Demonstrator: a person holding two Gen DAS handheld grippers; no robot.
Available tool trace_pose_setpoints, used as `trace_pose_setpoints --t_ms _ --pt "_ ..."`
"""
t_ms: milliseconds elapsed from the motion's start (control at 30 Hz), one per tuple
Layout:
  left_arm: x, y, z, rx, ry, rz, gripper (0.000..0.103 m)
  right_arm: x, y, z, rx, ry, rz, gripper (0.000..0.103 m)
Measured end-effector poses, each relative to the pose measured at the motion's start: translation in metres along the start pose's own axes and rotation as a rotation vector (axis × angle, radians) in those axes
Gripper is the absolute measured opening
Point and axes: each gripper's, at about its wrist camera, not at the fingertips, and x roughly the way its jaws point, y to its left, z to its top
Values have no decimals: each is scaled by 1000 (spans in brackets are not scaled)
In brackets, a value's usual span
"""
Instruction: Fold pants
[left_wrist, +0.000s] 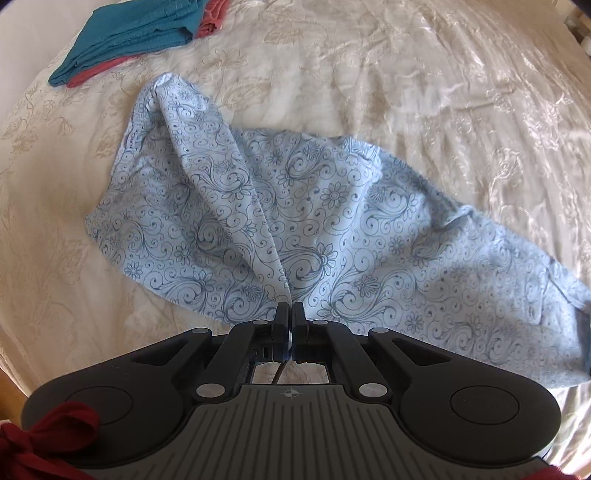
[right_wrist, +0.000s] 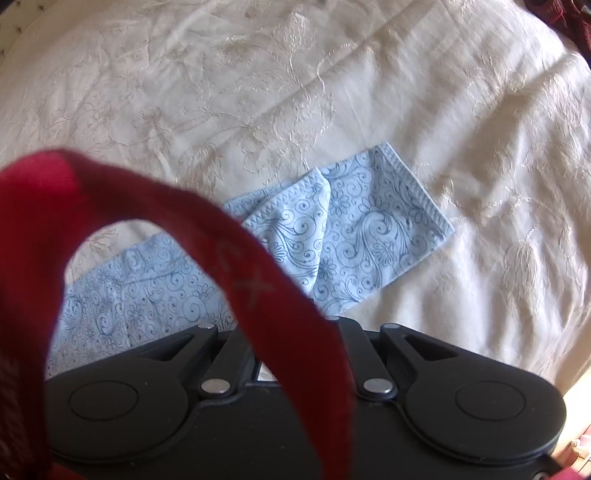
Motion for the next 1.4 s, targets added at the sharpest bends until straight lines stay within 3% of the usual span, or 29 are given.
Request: trace_pose_setpoints --t_ms 67,133,300,500,700,767,867,1100,1167,1300,1400 --pt "6 -3 -2 16 5 7 1 -1 -3 -7 -5 -8 -27 20" --pt "8 -4 -3 12 -1 0 1 -10 -1 -10 -38 -48 -44 30" --pt "10 -6 -1 0 0 5 1 -27 6 -6 -120 -169 -48 43" --pt "8 -6 0 -26 -6 11 1 -21 -13 18 -104 -191 -63 43" --pt "9 -7 -1 -35 -4 32 1 -10 -28 40 -201 -232 -98 44" --pt "10 -7 -1 -39 -4 41 1 -7 -31 47 -226 -228 -85 44" --pt "11 -8 -1 -53 1 53 1 -1 -34 53 -277 -194 -30 53" --pt "11 -11 0 -64 3 82 1 18 -36 52 -351 -139 42 53" --pt "11 -12 1 -65 2 86 1 20 -39 52 -341 -126 72 51" --pt "10 -11 0 -72 -4 85 1 12 -40 50 -359 -154 86 12" --pt "3 -9 0 -83 -17 79 1 -6 -37 48 -397 -195 87 7"
